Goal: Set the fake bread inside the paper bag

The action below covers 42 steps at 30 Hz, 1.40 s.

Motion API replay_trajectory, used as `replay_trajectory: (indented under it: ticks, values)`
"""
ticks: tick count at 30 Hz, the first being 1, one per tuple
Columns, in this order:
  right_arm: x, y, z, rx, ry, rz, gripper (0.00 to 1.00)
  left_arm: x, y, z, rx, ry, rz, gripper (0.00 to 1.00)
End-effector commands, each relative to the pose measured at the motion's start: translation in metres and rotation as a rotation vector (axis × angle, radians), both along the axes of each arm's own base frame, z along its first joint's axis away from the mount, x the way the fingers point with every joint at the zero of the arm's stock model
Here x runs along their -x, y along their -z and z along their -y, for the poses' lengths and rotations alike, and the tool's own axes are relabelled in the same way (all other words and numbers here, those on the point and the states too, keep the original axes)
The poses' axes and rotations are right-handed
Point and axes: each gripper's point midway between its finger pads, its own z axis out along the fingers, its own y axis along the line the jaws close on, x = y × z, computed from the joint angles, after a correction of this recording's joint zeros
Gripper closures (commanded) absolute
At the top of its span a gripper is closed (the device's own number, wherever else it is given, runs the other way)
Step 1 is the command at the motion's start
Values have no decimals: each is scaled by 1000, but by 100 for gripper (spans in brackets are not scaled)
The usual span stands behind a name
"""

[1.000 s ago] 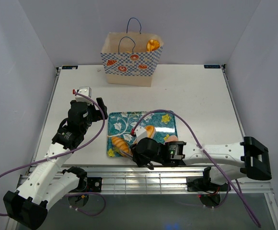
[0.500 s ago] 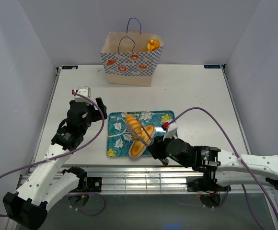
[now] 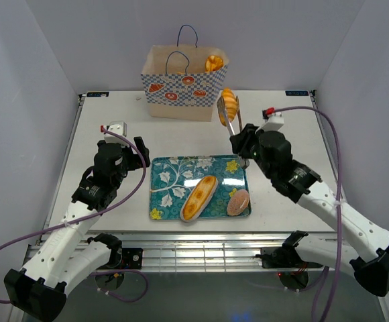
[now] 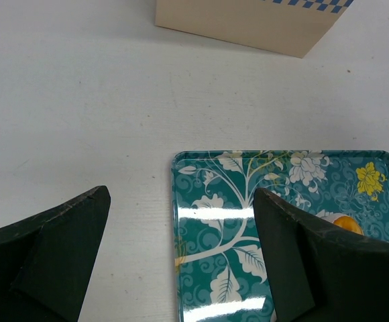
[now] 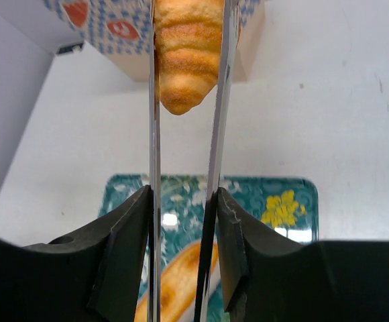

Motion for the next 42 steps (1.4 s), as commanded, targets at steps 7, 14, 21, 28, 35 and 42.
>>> replay_trajectory:
  ticks: [7,14,21,28,35,42]
  values:
    - [-70,-156,-27,-206,-298,247,78,3,-13,5,16,33,24,2]
    - [-117,-160,-65,-271,-533,164,70,4,-13,10,23,52,23,2]
    - [-172,-137,-90,-265,-569,84,67,4,-8,16,25,78,6,2]
    - [-193,-133,-96,-315,-611,65,65,4,-8,18,25,82,5,2]
    - [-203,-126,-95,-379,-637,68,64,4,-6,20,26,94,-2,2]
    - [-218,-96,-94,-361,-617,6,56,4,-3,24,28,113,-13,2]
